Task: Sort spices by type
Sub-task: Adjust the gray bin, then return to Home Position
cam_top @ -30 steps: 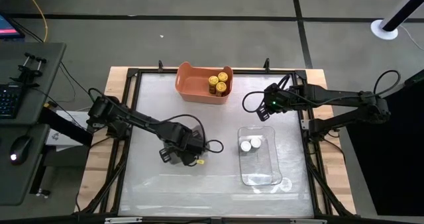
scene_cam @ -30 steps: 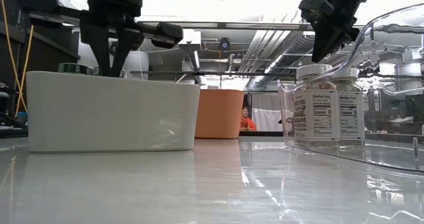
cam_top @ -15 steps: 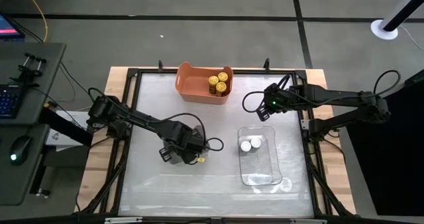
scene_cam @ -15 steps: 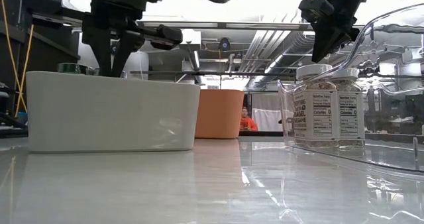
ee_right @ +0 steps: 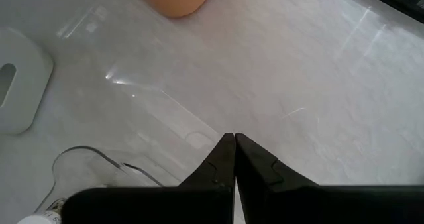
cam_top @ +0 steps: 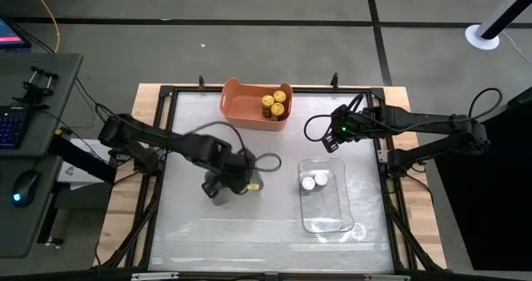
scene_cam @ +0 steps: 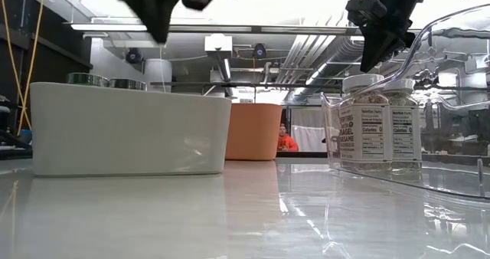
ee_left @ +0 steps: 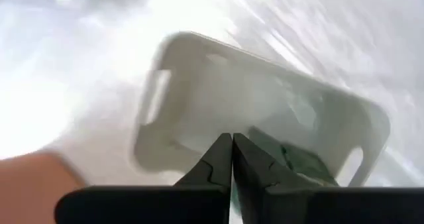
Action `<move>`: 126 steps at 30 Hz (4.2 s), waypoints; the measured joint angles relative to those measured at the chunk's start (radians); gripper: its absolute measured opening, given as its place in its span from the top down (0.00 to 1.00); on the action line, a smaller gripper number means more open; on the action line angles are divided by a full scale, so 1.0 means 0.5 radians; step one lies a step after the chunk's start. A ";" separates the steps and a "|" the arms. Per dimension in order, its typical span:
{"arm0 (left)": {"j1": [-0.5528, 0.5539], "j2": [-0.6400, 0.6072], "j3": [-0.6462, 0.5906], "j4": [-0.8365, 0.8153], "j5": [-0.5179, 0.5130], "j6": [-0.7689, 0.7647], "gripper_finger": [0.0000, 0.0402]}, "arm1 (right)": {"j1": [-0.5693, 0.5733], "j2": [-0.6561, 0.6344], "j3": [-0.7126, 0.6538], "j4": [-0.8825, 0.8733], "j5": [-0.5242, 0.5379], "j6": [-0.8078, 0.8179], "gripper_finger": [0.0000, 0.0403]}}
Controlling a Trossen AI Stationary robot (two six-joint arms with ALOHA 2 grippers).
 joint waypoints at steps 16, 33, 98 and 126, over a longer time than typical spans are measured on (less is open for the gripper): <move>0.607 -0.569 -1.164 1.389 -0.311 -1.898 1.00 | 0.000 0.000 0.000 0.007 -0.058 -0.013 1.00; 0.719 -0.127 -1.167 1.670 0.146 -2.708 1.00 | 0.000 0.000 0.000 0.011 -0.058 0.021 1.00; 0.234 -2.389 -2.922 3.259 -0.218 -2.195 1.00 | 0.211 -0.011 -0.001 0.185 -0.270 0.218 1.00; 0.233 -2.372 -2.922 3.238 -0.224 -2.208 1.00 | 0.123 -1.600 -1.673 1.889 -0.411 -0.362 1.00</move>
